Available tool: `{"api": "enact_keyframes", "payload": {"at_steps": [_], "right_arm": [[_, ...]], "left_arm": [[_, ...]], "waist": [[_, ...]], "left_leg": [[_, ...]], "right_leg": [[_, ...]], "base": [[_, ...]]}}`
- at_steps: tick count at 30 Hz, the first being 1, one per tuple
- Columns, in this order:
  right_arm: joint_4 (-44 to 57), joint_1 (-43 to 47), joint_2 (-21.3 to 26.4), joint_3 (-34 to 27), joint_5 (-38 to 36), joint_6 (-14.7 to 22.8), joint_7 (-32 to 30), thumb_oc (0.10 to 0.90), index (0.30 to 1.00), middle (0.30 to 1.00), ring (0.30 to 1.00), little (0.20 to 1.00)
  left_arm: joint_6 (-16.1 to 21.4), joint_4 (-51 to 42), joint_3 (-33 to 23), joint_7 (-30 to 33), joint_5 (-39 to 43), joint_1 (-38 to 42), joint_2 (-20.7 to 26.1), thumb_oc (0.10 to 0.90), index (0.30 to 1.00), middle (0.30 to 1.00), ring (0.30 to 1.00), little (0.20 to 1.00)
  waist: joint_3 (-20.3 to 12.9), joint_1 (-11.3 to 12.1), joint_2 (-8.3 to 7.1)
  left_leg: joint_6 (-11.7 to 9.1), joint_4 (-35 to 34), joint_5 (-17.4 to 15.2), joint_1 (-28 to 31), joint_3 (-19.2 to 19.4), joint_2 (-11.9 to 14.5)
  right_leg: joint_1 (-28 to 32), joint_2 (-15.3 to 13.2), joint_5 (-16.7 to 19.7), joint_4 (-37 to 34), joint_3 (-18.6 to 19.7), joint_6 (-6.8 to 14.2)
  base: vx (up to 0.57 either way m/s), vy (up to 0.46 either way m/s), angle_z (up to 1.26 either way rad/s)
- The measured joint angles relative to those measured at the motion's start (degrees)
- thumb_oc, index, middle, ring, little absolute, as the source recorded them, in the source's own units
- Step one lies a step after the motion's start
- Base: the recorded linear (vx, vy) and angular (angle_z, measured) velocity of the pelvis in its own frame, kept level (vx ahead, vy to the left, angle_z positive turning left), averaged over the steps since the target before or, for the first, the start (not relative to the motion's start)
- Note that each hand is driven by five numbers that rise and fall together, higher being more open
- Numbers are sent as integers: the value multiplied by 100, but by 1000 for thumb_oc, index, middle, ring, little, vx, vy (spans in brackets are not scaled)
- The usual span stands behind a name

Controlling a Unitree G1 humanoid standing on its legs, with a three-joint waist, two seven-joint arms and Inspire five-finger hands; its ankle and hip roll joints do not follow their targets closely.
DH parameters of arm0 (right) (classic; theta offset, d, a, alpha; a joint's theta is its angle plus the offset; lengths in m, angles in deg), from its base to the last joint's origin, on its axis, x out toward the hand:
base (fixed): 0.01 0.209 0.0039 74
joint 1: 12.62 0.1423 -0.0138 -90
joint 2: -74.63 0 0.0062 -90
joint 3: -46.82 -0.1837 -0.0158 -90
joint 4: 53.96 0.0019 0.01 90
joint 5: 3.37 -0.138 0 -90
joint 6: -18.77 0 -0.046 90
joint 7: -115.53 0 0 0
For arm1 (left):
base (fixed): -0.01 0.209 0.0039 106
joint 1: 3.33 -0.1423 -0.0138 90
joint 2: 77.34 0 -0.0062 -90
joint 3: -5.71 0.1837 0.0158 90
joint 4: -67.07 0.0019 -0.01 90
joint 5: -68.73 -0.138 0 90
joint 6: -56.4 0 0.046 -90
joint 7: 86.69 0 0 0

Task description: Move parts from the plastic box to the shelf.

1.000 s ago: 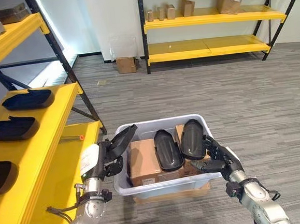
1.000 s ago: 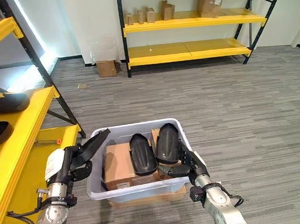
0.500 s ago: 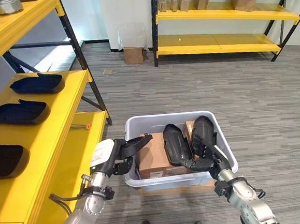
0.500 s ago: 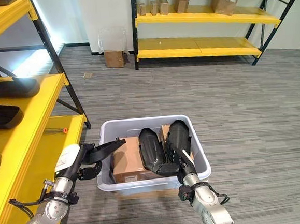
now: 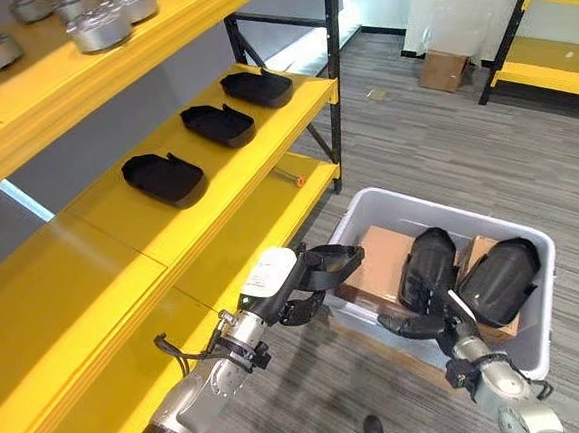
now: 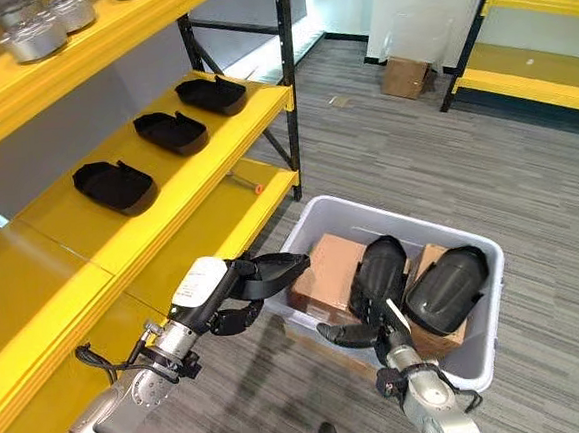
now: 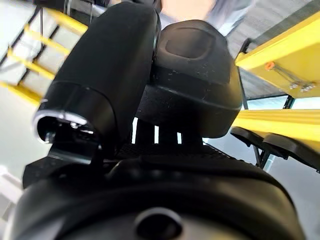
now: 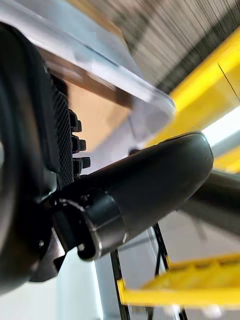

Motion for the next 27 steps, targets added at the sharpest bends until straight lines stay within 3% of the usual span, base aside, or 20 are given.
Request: {"api": "enact_keyframes", "payload": {"at_steps": [1,2,3,4,5,6,8,9,11,12,13,17,20,21,22,23,24,25,26,27], "right_arm": [[36,-37,-25,-31,-3,26,35,900,1000,1000,1000,1000],[27,-107,-11,-220,-6,39,61,900,1000,1000,1000,1000],[-2,-148,94,-491,-6,38,76,900,1000,1000,1000,1000],[52,-229,364,-491,-4,71,124,900,1000,1000,1000,1000],[-18,-274,551,-587,3,145,212,900,1000,1000,1000,1000],[-226,-352,447,-567,2,128,225,900,1000,1000,1000,1000],[-281,-492,420,-229,4,-24,230,900,1000,1000,1000,1000],[-280,-488,344,-92,4,-65,313,900,1000,1000,1000,1000],[-215,-437,188,178,4,-71,423,900,1000,1000,1000,1000],[-142,-407,97,243,2,-69,448,900,1000,1000,1000,1000],[-151,-253,-57,287,-3,-73,446,900,1000,1000,1000,1000],[-32,-41,-199,86,-19,-61,158,900,1000,1000,1000,1000],[43,-49,-255,50,-4,-62,-58,900,1000,1000,1000,1000],[115,-87,-289,69,47,-62,-117,900,1000,1000,1000,1000],[109,-90,-296,96,89,-62,-125,900,1000,1000,1000,1000],[105,-101,-387,112,118,-62,-113,900,1000,1000,1000,1000],[105,-76,-422,164,120,-62,-104,900,1000,1000,1000,1000],[109,-49,-439,164,121,-57,-92,900,1000,1000,1000,1000],[102,-166,-284,128,120,-58,-87,900,1000,1000,1000,1000],[103,-291,-149,228,122,-70,-41,900,1000,1000,1000,1000]], "left_arm": [[70,-62,-17,0,-2,-36,303,400,300,300,300,300],[111,-83,-54,22,-5,94,345,400,300,300,300,300],[218,-85,-39,140,-207,324,263,400,300,300,300,300],[308,-160,33,226,-221,456,247,400,300,300,300,300],[331,-307,60,283,-225,550,190,400,300,300,300,300],[308,-328,25,350,-219,532,26,400,300,300,300,300],[307,-494,28,417,-224,458,82,400,300,300,300,300],[308,-602,-9,438,-223,428,149,400,300,300,300,300],[316,-730,-53,535,-224,426,326,400,300,300,300,300],[319,-750,-133,569,-224,411,392,400,300,300,300,300],[304,-731,-291,655,-216,300,352,400,300,300,300,300],[361,-648,-421,649,-220,96,309,400,300,300,300,300],[406,-604,-458,634,-216,-102,308,400,300,300,300,300],[595,-458,-457,617,-220,-132,304,400,300,300,300,300],[607,-454,-456,616,-216,-165,316,400,300,300,300,300],[607,-455,-456,617,-211,-162,384,400,300,300,300,300],[609,-471,-470,626,-200,-147,498,400,300,300,300,300],[594,-461,-488,625,-195,-133,501,400,300,300,300,300],[562,-285,-396,618,-196,-11,223,400,300,300,300,300],[523,-281,-292,618,-188,19,139,400,300,300,300,300]], "waist": [[58,-25,-224],[40,-55,-261],[28,-140,-218],[-49,-241,-40],[-71,-264,174],[-66,-210,121],[-77,-182,142],[-85,-149,164],[-99,-63,166],[-119,47,117],[-122,148,57],[-141,164,-194],[-136,181,-395],[-148,185,-462],[-175,178,-441],[-213,194,-438],[-253,245,-483],[-274,311,-546],[-234,68,-361],[-216,31,-240]], "left_leg": [[-227,192,-230,63,-313,160],[-464,414,-217,17,-101,983],[-548,819,-207,-40,355,1820],[-437,840,481,-40,450,1732],[-617,801,478,42,576,1507],[-469,816,64,-30,488,1103],[-200,606,-128,28,446,707],[-155,461,-178,45,440,651],[-154,101,-180,73,213,676],[-158,-17,-180,65,181,644],[-206,-47,-174,57,168,607],[-302,107,-489,-13,165,437],[-148,345,-666,-146,167,263],[17,612,-918,-318,90,148],[75,544,-918,-317,24,104],[260,332,-765,-336,-100,84],[318,-2,-510,-303,-152,-82],[325,-70,-435,-395,-159,-238],[522,-100,-400,-464,-784,-261],[567,-112,-371,-524,-1006,44]], "right_leg": [[116,-328,25,-155,-55,-46],[166,-481,77,-214,-247,-51],[140,-852,136,-157,-426,188],[43,-1189,205,71,-447,631],[-58,-1479,391,259,-544,1149],[-126,-1907,554,491,-597,1142],[-161,-2262,905,748,-651,937],[-186,-2266,914,824,-621,922],[-128,-1868,209,820,-448,1157],[-19,-1740,143,606,-671,1104],[119,-1709,336,305,-643,1305],[393,-1880,706,154,-785,1195],[393,-2045,1379,5,-773,665],[373,-2186,1870,-13,-654,533],[249,-2198,1924,58,-571,581],[160,-1899,1327,177,-280,987],[180,-1637,966,26,-348,1039],[250,-1688,1060,-101,-344,1043],[130,-1688,927,485,7,1117],[-135,-1050,-11,755,974,1334]], "base": [[-59,319,34],[-92,448,97],[-130,759,118],[-163,812,103],[-127,833,71],[-87,667,70],[-63,540,75],[-119,420,61],[-78,358,56],[-19,250,32],[-87,503,31],[-16,394,26],[8,387,9],[20,283,21],[17,187,37],[39,161,40],[57,120,36],[57,117,109],[93,9,154],[104,-33,154]]}}
